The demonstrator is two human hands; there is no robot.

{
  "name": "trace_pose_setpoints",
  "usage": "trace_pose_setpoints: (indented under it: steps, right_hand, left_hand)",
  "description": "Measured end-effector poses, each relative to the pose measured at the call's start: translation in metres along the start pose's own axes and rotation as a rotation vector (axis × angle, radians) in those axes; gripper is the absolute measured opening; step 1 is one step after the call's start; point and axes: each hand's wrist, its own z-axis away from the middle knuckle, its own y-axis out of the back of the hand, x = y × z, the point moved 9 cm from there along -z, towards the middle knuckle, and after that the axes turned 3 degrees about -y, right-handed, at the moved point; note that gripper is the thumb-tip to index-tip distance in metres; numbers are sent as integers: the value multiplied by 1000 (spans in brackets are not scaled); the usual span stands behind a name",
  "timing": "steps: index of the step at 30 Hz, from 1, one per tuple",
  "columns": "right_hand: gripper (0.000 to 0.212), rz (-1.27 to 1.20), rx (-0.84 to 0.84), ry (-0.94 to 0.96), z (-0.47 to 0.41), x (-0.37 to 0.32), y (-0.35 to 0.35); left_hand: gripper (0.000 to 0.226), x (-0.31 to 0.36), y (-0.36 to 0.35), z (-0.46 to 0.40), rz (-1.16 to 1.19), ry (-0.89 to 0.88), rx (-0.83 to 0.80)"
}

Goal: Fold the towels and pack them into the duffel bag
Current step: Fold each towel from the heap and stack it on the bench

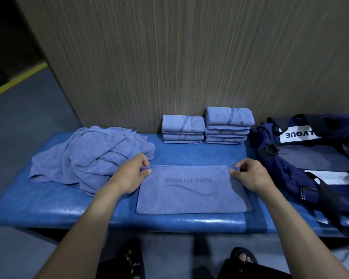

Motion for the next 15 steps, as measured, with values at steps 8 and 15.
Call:
trace_pose_setpoints:
  steps: [8,15]
  right_hand:
    - [11,-370,50,-61,0,-3,8]
    - [15,-198,253,21,0,-15,5]
  left_hand:
    - [17,9,-6,13,539,90,-240]
    - [10,23,-9,29,927,229,-325]
